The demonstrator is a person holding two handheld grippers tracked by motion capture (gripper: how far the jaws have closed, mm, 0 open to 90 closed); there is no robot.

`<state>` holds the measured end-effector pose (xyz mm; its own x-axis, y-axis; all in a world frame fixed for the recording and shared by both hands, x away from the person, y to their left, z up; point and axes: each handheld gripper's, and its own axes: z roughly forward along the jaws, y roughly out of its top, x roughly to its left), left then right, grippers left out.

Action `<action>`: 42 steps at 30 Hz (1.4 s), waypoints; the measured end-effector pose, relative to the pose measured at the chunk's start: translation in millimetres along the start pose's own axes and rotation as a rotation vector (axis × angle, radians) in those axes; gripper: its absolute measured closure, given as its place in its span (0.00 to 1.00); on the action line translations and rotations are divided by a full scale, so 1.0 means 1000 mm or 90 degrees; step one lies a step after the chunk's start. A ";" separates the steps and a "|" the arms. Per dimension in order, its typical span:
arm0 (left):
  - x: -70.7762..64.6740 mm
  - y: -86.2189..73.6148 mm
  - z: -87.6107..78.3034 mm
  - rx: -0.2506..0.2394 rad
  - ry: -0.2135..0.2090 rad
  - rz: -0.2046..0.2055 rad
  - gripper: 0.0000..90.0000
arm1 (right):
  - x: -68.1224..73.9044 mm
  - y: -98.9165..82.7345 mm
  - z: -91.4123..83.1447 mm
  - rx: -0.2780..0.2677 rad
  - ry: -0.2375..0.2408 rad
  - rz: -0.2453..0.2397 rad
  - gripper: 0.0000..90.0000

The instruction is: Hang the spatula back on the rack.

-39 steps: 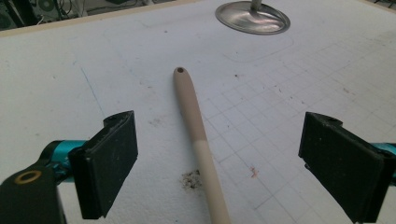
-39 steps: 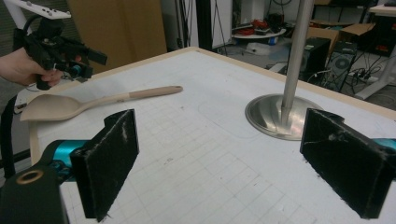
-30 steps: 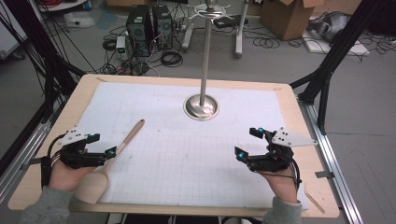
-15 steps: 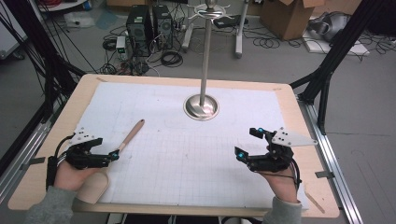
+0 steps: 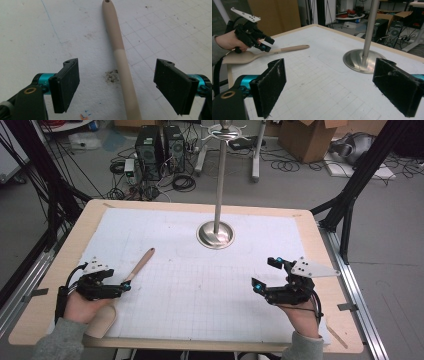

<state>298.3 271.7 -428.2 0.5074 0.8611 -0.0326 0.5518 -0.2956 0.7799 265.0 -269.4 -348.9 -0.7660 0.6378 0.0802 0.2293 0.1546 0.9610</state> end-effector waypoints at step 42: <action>-0.014 0.005 0.016 0.077 0.055 -0.007 0.53 | 0.000 -0.001 -0.006 -0.004 -0.006 0.003 0.12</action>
<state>304.8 251.8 -434.2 0.4447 0.8955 0.0169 0.6352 -0.3286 0.6989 261.5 -274.0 -348.1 -0.7591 0.6457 0.0823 0.2292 0.1469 0.9622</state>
